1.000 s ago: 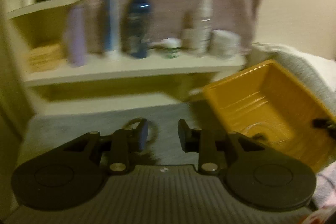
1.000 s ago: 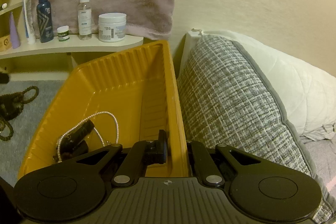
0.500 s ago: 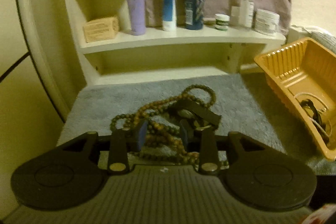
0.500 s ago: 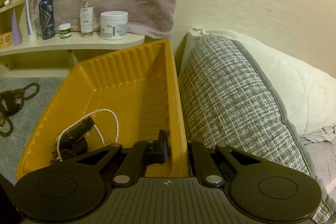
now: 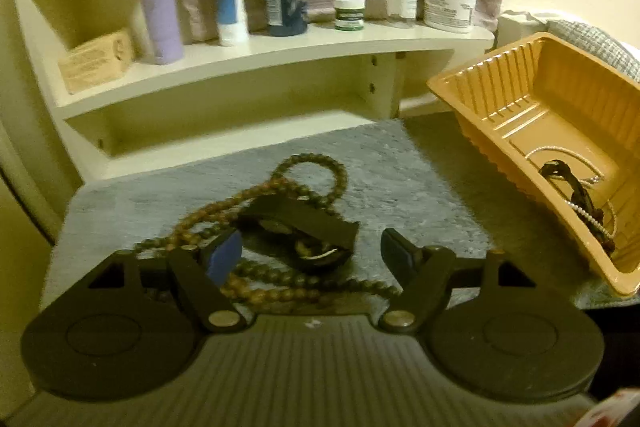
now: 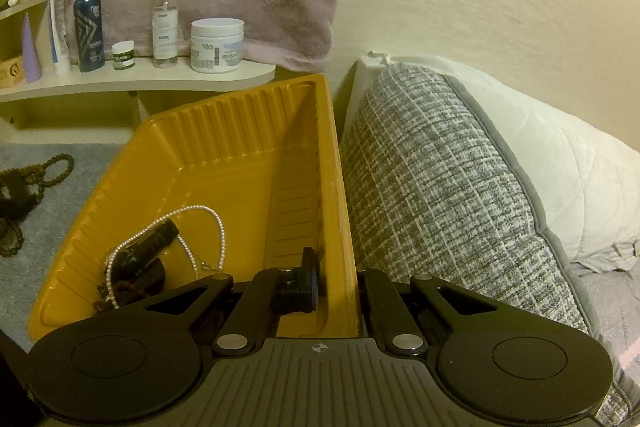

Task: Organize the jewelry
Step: 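Grasp the black band bracelet from the bead pile with the left gripper, then carry the black band bracelet into the orange tray and release it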

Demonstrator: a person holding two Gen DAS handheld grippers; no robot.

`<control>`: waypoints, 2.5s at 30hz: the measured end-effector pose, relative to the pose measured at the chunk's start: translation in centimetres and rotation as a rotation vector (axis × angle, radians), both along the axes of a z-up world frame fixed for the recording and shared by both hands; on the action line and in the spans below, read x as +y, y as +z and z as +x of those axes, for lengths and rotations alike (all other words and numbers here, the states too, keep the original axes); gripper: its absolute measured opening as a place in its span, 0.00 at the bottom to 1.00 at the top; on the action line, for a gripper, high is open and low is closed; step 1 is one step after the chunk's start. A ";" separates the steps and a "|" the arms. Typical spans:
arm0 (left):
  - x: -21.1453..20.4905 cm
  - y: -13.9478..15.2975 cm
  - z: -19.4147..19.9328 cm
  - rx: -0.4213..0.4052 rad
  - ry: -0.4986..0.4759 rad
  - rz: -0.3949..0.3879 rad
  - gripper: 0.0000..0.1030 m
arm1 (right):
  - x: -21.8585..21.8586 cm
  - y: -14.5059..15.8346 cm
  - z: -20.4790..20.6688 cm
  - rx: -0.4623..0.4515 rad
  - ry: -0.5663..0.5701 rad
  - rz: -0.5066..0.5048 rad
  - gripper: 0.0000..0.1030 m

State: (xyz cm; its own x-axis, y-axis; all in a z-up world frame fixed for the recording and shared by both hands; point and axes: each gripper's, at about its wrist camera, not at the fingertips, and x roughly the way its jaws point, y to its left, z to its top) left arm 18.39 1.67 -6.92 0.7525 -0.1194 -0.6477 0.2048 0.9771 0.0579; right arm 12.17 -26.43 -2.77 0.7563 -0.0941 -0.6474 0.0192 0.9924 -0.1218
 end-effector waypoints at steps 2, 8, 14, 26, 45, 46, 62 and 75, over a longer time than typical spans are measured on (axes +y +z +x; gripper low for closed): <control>-0.4 -0.2 0.3 0.000 -0.009 -0.009 0.72 | -0.1 0.0 0.0 0.001 0.001 0.000 0.04; 0.5 -0.6 1.7 0.021 0.069 -0.160 0.54 | -0.1 0.0 0.1 0.001 0.002 -0.003 0.05; 0.1 -0.5 1.6 0.012 0.082 -0.174 0.16 | -0.1 -0.1 0.1 0.001 0.004 -0.007 0.05; -1.2 1.0 0.0 -0.035 0.073 -0.156 0.02 | -0.1 -0.1 0.2 0.001 0.004 -0.007 0.05; -4.6 4.7 -0.1 -0.074 -0.019 -0.176 0.02 | -0.1 0.1 0.3 -0.002 0.007 -0.001 0.05; -4.9 4.9 -0.1 -0.076 -0.028 -0.179 0.02 | -0.1 0.1 0.3 -0.002 0.006 0.000 0.05; -11.9 7.1 -0.4 -0.074 -0.255 -0.260 0.02 | -0.4 0.1 0.3 -0.009 0.008 0.016 0.04; -17.2 5.9 -0.7 -0.015 -0.470 -0.230 0.02 | -0.8 -0.1 0.2 -0.006 0.012 0.029 0.04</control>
